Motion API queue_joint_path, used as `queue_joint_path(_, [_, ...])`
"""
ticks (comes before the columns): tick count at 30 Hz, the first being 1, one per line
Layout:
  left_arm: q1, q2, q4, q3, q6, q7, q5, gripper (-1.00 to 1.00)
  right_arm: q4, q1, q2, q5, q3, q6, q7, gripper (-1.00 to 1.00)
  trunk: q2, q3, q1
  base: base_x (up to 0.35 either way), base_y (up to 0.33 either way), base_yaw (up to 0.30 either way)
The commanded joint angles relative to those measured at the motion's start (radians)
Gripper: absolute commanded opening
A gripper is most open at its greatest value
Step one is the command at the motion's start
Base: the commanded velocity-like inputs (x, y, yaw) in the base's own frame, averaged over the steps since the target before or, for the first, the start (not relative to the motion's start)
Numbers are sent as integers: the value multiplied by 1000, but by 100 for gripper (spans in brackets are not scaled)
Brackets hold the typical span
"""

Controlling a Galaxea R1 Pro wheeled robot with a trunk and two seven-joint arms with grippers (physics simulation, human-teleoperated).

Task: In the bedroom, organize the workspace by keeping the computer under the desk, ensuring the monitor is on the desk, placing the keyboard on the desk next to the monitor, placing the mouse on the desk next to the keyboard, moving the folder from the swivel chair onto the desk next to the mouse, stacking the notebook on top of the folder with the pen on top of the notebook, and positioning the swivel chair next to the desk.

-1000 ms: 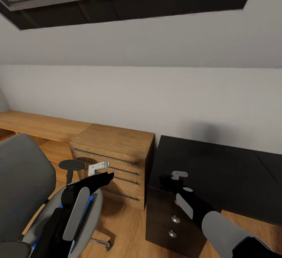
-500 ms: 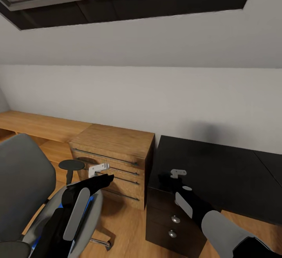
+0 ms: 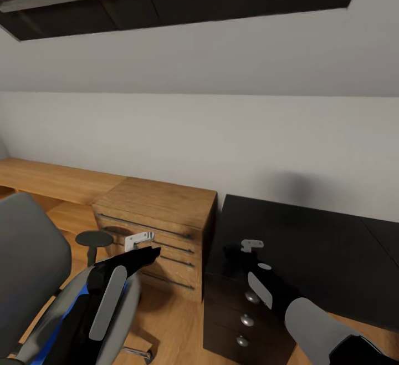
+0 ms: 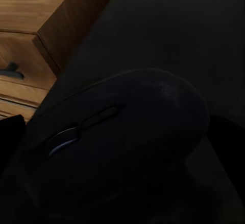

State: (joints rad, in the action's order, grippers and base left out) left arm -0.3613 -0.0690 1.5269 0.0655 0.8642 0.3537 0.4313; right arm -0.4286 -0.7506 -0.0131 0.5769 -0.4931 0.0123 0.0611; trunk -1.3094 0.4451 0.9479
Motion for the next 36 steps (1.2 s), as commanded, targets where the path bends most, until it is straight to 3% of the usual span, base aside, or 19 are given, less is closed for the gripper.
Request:
queue_joint_path(1, [-1,0,1,0,3,10,11,100,0,-1,1,9,-8,1,6,-100,-1,1,0,266,0,0])
queue_joint_path(8, [-1,0,1,0,4,8,12,100,0,-1,-1,10,-9,-13,5,-100,-1,1,0,117,0,0])
queue_joint_path(12, [-1,-2,5,-17,4,10,12,100,-1,-1,-4,10,-7,-88,4,-100,-1,1,0,9,0,0])
queue_joint_path(18, [-1,-4,5,-26,4,11,12,100,-1,-1,-13,9,-7,-117,3,-100,-1,1,0,1,0,0])
queue_joint_path(32, [-1,-5,6,-26,4,13,12,100,0,-1,-23,8,-7,-121,6,-100,-99,45,54,0,0,0])
queue_joint_path(36, [-1,-5,6,-26,4,13,11,100,1,-1,-24,8,-7,-121,8,-100,-99,45,54,0,0,0])
